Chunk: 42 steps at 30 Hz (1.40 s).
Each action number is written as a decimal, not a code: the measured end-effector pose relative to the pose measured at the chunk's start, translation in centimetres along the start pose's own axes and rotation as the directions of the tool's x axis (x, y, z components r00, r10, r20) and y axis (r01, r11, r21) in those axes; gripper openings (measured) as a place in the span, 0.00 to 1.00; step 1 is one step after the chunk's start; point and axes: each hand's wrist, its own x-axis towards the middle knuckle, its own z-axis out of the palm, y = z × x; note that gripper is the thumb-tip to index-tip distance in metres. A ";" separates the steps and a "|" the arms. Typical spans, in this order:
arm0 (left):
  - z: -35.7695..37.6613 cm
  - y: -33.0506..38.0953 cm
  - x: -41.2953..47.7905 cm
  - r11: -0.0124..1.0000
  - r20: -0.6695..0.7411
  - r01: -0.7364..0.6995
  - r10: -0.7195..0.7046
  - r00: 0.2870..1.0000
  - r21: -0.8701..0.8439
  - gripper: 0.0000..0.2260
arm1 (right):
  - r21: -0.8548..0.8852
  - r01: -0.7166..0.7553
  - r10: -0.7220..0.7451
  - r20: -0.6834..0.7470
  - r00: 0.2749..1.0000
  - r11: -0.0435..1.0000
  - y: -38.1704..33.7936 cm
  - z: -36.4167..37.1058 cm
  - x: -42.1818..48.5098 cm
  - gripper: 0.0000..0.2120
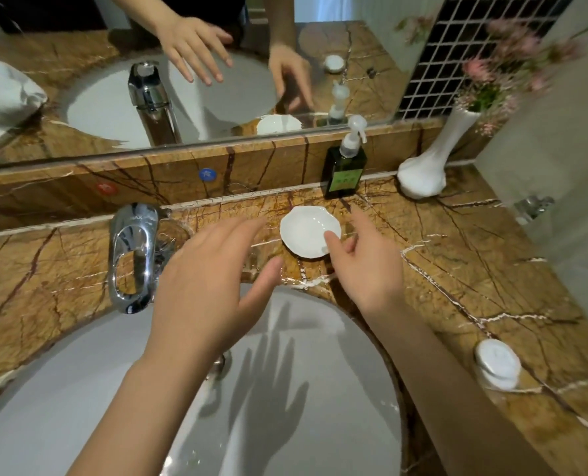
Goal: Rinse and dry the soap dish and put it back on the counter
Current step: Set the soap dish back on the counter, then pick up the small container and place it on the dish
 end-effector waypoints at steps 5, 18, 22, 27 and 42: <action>-4.9 0.0 1.1 0.990 -0.075 -0.135 0.138 0.988 0.042 0.25 | -0.086 0.351 -0.358 -0.082 0.930 0.932 -5.1 -6.0 -3.0 0.29; -9.7 2.0 0.8 0.921 -0.059 -0.355 0.368 0.928 0.160 0.25 | -0.318 0.325 -0.369 -0.089 0.925 0.891 -8.5 -11.5 -9.8 0.35; -8.8 3.9 1.0 0.907 -0.057 -0.396 0.407 0.912 0.145 0.24 | -0.341 0.279 -0.330 -0.100 0.939 0.898 -6.8 -12.5 -10.3 0.35; -6.3 7.5 1.2 0.889 -0.022 -0.445 0.450 0.893 0.109 0.24 | -0.337 0.207 -0.262 -0.126 0.957 0.918 -3.1 -14.2 -11.0 0.32; 6.4 21.9 -1.7 0.781 0.167 -0.623 0.620 0.767 -0.036 0.26 | -0.250 -0.064 -0.010 -0.283 0.959 0.966 14.2 -19.5 -16.4 0.30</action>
